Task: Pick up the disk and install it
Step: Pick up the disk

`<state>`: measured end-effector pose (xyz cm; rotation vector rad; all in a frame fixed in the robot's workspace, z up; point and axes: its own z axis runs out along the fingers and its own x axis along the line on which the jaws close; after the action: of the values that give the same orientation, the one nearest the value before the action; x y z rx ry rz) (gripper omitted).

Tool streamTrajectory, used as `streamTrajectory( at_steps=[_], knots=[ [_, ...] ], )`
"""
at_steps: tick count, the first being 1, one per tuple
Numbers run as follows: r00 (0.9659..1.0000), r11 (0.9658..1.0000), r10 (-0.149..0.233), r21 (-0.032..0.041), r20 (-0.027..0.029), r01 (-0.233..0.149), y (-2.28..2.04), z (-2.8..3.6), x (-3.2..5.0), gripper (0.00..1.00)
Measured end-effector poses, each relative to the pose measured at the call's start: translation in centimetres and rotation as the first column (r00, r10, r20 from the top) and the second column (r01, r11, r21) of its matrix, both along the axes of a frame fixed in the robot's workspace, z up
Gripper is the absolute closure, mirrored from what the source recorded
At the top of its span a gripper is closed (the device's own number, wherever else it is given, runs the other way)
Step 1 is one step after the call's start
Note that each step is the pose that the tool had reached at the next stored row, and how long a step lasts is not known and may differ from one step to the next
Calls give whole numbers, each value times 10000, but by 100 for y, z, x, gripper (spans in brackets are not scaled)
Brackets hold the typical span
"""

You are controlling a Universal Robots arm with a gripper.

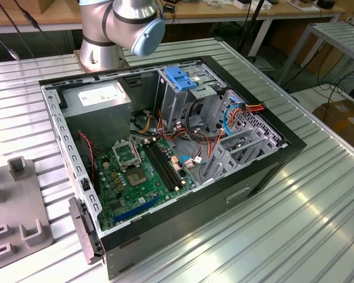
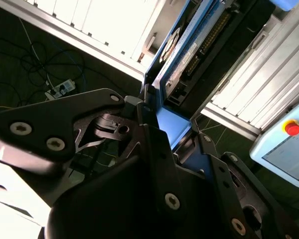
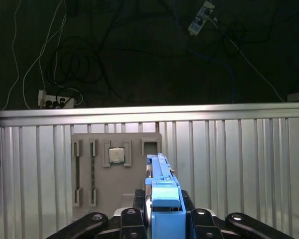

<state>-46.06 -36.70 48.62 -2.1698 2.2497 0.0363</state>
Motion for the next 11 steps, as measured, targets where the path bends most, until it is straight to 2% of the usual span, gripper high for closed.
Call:
streamTrajectory(
  at_steps=[11],
  knots=[
    [10000,10000,-4,18,1,4,0,21,0,63]
  ],
)
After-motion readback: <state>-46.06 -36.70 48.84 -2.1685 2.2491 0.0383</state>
